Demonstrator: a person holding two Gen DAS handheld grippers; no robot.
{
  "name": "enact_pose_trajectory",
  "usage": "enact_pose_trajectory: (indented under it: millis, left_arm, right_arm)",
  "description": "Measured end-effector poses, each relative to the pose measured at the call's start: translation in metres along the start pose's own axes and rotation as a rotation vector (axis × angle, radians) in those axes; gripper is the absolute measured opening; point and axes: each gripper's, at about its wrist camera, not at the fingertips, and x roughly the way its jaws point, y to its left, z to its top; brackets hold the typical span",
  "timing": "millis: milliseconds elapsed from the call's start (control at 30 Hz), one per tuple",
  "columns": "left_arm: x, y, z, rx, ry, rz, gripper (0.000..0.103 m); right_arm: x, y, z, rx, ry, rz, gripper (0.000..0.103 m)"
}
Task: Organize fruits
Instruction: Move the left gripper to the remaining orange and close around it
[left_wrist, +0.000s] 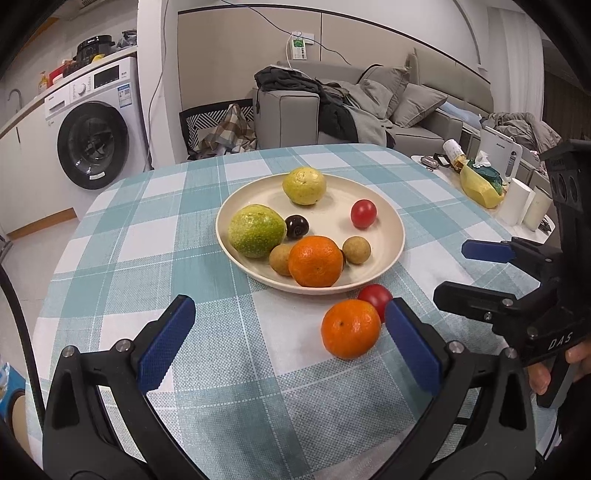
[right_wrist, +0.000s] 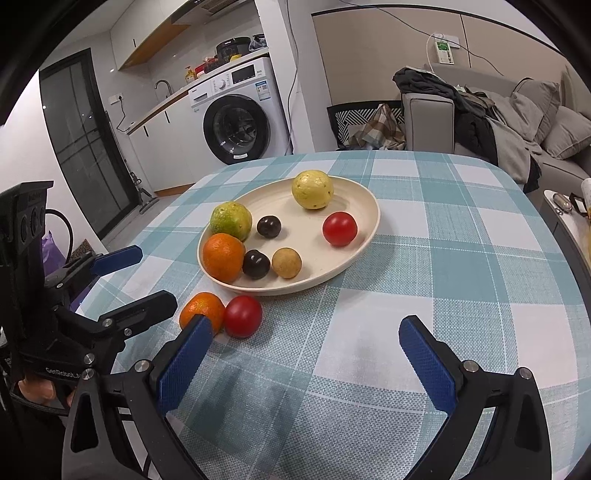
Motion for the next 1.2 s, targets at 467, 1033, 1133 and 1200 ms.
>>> enact_pose_trajectory:
  millis: [467,1033,1133,1200]
  left_arm:
    - [0.014,-0.007,-0.005,0.02,0.05,-0.051,0.102]
    - [0.021,-0.024,-0.01,0.077,0.111,-0.169,0.038]
    - [0.019,-0.027,-0.01,0.088,0.11,-0.175,0.034]
    - [0.019,-0.027,-0.01,0.088,0.109,-0.175,0.034]
  right_arm:
    - [0.004,-0.004,0.001,0.018,0.016,-0.003,0.103]
    - [0.005,-0.007,0.0,0.035,0.023,-0.006,0.103]
    - [0.005,-0.007,0.0,0.035,0.024,-0.006,0.103]
    - [0.005,-0.007,0.0,0.035,0.022,-0.008,0.103]
